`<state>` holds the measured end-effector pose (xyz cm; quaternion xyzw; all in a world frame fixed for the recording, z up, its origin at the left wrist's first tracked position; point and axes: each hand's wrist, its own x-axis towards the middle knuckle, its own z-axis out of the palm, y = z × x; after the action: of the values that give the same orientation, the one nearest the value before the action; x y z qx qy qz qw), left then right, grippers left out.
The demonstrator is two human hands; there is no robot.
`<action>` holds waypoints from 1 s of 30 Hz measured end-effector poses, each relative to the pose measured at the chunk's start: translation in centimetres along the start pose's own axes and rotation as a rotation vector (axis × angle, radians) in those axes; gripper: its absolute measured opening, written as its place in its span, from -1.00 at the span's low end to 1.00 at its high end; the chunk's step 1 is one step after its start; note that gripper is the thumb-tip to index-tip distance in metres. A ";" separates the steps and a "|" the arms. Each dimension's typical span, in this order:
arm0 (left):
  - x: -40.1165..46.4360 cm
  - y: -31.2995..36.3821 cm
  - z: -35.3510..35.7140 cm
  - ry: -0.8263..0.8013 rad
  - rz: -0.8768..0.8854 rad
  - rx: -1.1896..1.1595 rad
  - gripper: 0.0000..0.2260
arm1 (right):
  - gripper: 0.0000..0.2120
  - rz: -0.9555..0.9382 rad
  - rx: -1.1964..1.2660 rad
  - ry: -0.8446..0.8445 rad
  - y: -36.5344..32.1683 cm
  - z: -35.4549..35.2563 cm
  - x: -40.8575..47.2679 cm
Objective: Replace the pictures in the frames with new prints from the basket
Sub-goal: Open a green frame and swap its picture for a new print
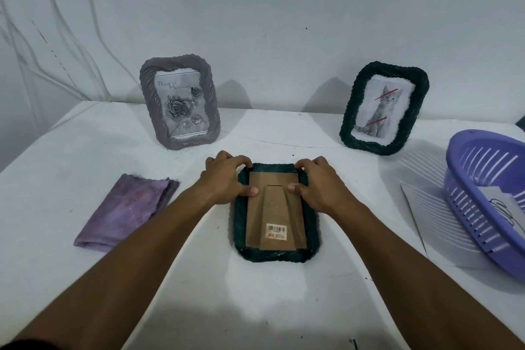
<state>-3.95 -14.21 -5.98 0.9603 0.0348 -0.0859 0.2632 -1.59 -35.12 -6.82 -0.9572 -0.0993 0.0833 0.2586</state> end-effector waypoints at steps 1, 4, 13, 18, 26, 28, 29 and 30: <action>0.0 -0.1 0.0 -0.002 0.005 -0.006 -0.48 | -0.51 0.004 0.008 -0.009 0.0 -0.1 0.1; 0.2 -0.3 0.0 -0.010 0.014 -0.015 -0.51 | -0.58 0.007 0.035 -0.032 0.0 -0.2 0.5; 0.2 -0.9 0.3 -0.014 0.093 0.004 -0.58 | -0.68 -0.048 0.041 -0.009 0.7 0.0 0.5; -0.3 -1.5 0.5 0.017 0.155 0.011 -0.56 | -0.69 -0.074 0.047 -0.015 0.9 0.0 0.3; -5.5 -3.1 0.4 0.070 0.529 -0.047 -0.86 | -0.74 -0.350 -0.067 0.011 1.8 -1.9 -4.5; -6.5 -3.5 0.7 -0.024 0.583 -0.042 -0.81 | -0.74 -0.457 -0.154 -0.097 2.0 -2.3 -6.1; -6.7 -3.5 0.8 -0.046 0.603 -0.028 -0.76 | -0.72 -0.493 -0.192 -0.145 2.2 -2.3 -6.6; -6.9 -3.6 1.0 -0.059 0.617 -0.013 -0.70 | -0.68 -0.524 -0.231 -0.172 2.4 -2.2 -6.9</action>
<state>-11.31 -11.84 -7.37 0.9209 -0.2655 -0.0295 0.2840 -7.41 -39.80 -5.48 -0.9115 -0.3734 0.0824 0.1516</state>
